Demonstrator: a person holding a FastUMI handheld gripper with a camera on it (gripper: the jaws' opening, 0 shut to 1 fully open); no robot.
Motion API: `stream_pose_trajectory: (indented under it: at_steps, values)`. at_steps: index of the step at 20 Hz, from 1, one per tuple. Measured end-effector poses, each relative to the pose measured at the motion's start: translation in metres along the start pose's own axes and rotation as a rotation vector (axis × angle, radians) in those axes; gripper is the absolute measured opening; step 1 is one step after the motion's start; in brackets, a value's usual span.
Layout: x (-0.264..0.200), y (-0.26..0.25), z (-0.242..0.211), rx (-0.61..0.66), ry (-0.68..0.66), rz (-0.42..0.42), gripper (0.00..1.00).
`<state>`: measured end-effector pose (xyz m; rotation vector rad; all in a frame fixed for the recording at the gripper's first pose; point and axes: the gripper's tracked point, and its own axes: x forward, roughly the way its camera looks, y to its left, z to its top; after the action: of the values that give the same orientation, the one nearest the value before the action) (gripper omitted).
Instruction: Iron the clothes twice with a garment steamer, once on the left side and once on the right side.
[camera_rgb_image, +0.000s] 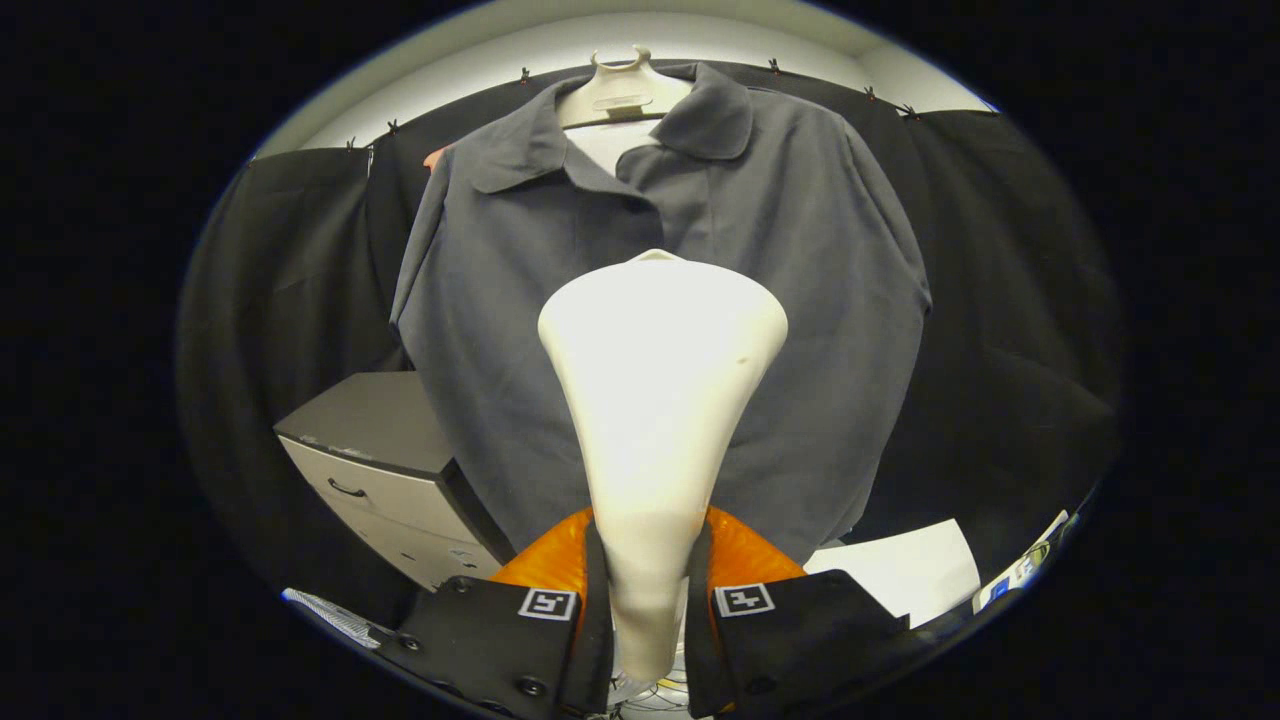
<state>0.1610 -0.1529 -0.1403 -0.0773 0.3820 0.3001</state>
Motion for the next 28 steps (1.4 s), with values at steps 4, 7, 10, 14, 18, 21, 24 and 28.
stream_pose_trajectory:
  at_steps: [4, 7, 10, 14, 18, 21, 24, 28]
  values:
    - [0.001, -0.017, 0.043, -0.011, -0.057, -0.04, 0.36]
    - [0.002, -0.035, 0.073, -0.023, -0.096, -0.069, 0.36]
    - [0.001, -0.053, 0.1, -0.033, -0.128, -0.093, 0.36]
    - [0.015, -0.073, 0.112, -0.035, -0.124, -0.113, 0.36]
    - [0.032, -0.09, 0.11, -0.022, -0.1, -0.128, 0.36]
    - [0.042, -0.095, 0.104, -0.007, -0.087, -0.116, 0.37]
    - [0.043, -0.097, 0.095, -0.014, -0.072, -0.103, 0.36]
    - [0.048, -0.102, 0.073, -0.01, -0.039, -0.096, 0.36]
